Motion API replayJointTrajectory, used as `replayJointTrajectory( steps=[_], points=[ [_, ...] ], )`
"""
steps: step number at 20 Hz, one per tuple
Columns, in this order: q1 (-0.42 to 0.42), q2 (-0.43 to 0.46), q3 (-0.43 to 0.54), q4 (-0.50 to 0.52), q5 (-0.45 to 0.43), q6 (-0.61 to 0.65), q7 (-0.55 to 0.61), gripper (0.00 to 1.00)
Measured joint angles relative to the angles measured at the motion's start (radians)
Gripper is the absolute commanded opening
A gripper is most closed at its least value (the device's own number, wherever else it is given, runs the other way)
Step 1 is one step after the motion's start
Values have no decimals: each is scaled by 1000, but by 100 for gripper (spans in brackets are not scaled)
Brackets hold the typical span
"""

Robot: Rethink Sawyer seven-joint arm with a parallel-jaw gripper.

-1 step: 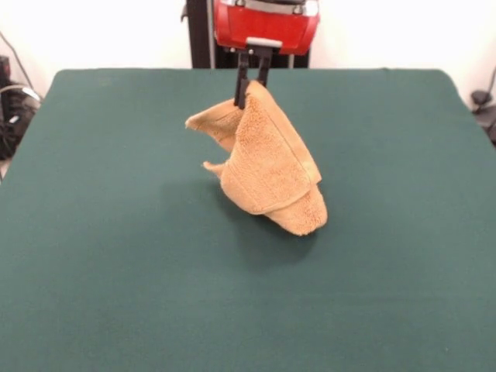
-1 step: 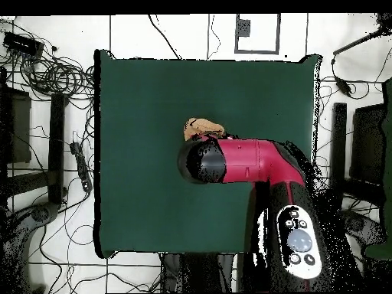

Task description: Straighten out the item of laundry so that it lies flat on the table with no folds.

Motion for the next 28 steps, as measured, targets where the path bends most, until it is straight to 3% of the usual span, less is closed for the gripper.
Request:
replayJointTrajectory(
  steps=[28],
  points=[
    [-40,-72,33,19,6,23,0,0]
  ],
)
